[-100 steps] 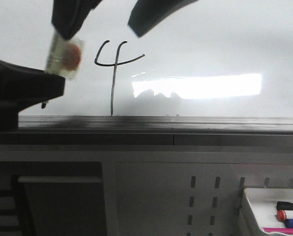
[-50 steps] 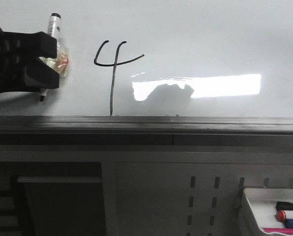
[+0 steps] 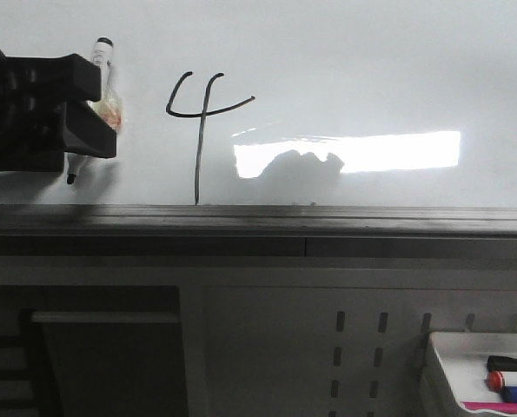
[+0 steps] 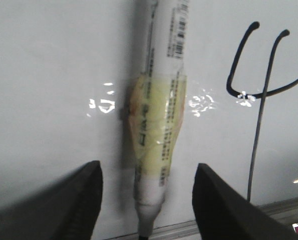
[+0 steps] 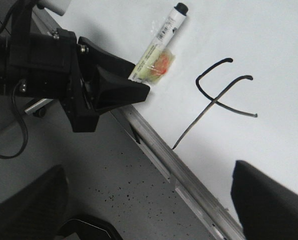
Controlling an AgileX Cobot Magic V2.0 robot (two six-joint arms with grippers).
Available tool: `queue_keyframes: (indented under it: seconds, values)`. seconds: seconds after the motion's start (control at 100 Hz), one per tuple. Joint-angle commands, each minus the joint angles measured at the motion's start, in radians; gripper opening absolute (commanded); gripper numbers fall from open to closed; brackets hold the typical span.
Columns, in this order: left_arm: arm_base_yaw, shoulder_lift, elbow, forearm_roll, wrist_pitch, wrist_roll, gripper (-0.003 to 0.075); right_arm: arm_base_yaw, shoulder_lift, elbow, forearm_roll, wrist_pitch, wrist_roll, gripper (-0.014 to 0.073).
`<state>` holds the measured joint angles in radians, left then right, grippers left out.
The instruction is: Write number 4 on whiteboard
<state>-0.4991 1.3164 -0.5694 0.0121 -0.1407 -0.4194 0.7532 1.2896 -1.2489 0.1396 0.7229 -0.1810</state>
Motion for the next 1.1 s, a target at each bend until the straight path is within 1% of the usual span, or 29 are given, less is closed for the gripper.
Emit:
queue_keyframes:
  seconds: [0.0,0.01,0.02,0.03,0.05,0.06,0.08,0.09,0.1,0.11,0.12,0.13,0.15,0.16,0.17,0.2,0.24,0.27,0.3,0.39,0.45,0.62,0.67,0.71,0.79,0.87,0.99,1.09]
  values:
    - [0.001,-0.051,-0.033,-0.006,-0.049,-0.012,0.0398,-0.008,-0.055,-0.013,-0.006,-0.061,-0.004,0.0529]
    - [0.001,-0.055,-0.033,-0.004,-0.049,-0.012,0.0398,-0.008,-0.058,-0.007,-0.008,-0.065,-0.004,0.0517]
    - [0.001,-0.063,-0.033,-0.001,-0.049,-0.012,0.0397,-0.008,-0.064,0.000,-0.010,-0.071,-0.004,0.0476]
    - [0.001,-0.068,-0.033,-0.001,-0.049,-0.012,0.0397,-0.008,-0.067,0.000,-0.010,-0.074,-0.004,0.0476]
    - [0.001,-0.080,-0.031,0.005,-0.047,-0.012,0.0395,-0.008,-0.079,0.014,-0.012,-0.084,-0.004,0.0425]
    - [0.001,-0.085,-0.031,0.012,-0.046,-0.012,0.0391,-0.008,-0.082,0.014,-0.014,-0.088,-0.004,0.0386]
    - [0.001,-0.100,-0.031,0.029,-0.046,-0.012,0.0383,-0.008,-0.094,0.032,-0.014,-0.099,-0.004,0.0344]
    - [0.001,-0.105,-0.031,0.036,-0.046,-0.012,0.0379,-0.008,-0.102,0.036,-0.014,-0.102,-0.004,0.0299]
    - [0.001,-0.116,-0.031,0.045,-0.045,-0.012,0.0375,-0.008,-0.106,0.041,-0.014,-0.109,-0.004,0.0276]
    - [0.001,-0.122,-0.031,0.064,-0.044,-0.012,0.0365,-0.008,-0.115,0.050,-0.016,-0.112,-0.004,0.0228]
    - [0.001,-0.134,-0.031,0.075,-0.044,-0.012,0.0358,-0.008,-0.119,0.056,-0.016,-0.115,-0.004,0.0204]
    - [0.001,-0.140,-0.031,0.098,-0.044,-0.012,0.0341,-0.008,-0.124,0.066,-0.016,-0.121,-0.004,0.0156]
    - [0.001,-0.159,-0.028,0.131,-0.039,-0.012,0.0309,-0.008,-0.138,0.083,-0.016,-0.132,-0.004,0.0107]
    - [0.001,-0.166,-0.028,0.140,-0.036,-0.012,0.0297,-0.008,-0.148,0.089,-0.016,-0.135,-0.004,0.0059]
    - [-0.001,-0.179,-0.028,0.149,-0.034,-0.012,0.0283,-0.008,-0.153,0.095,-0.016,-0.142,-0.004,0.0036]
    - [-0.004,-0.207,-0.028,0.183,-0.011,-0.012,0.0209,-0.008,-0.173,0.128,-0.016,-0.158,-0.004,-0.0076]
    - [-0.008,-0.251,-0.028,0.203,0.017,-0.012,0.0127,-0.008,-0.207,0.173,-0.016,-0.189,-0.004,-0.0062]
    - [-0.013,-0.282,-0.024,0.216,0.031,-0.012,0.0045,-0.008,-0.232,0.198,-0.016,-0.211,-0.004,-0.0063]
    - [-0.014,-0.317,-0.011,0.216,0.030,-0.012,-0.0018,-0.008,-0.265,0.242,-0.016,-0.238,-0.004,-0.0063]
    - [-0.021,-0.436,0.030,0.222,0.005,-0.012,-0.0020,-0.008,-0.362,0.360,-0.016,-0.332,-0.004,-0.0063]
    - [-0.021,-0.523,0.073,0.243,-0.016,-0.012,-0.0020,-0.008,-0.427,0.468,-0.003,-0.412,-0.004,-0.0063]
    - [-0.021,-0.761,0.227,0.389,-0.098,-0.012,-0.0020,-0.008,-0.653,0.719,0.013,-0.655,-0.004,-0.0063]
    - [-0.021,-0.825,0.273,0.431,-0.106,-0.012,-0.0020,-0.008,-0.734,0.791,0.013,-0.723,-0.004,-0.0063]
    - [-0.021,-0.876,0.309,0.438,-0.106,-0.012,-0.0020,-0.008,-0.783,0.856,0.013,-0.755,-0.004,-0.0063]
    - [-0.021,-0.959,0.368,0.438,-0.106,-0.012,-0.0020,-0.008,-0.888,0.938,0.013,-0.771,-0.004,-0.0063]
    - [-0.021,-1.029,0.403,0.438,-0.106,-0.012,-0.0020,-0.008,-0.972,1.007,0.013,-0.751,-0.004,-0.0063]
    - [-0.021,-1.090,0.427,0.438,-0.110,-0.012,-0.0020,-0.008,-1.050,1.072,0.013,-0.744,-0.004,-0.0064]
    - [-0.021,-1.099,0.427,0.438,-0.110,-0.012,-0.0020,-0.008,-1.080,1.092,0.013,-0.744,-0.004,-0.0064]
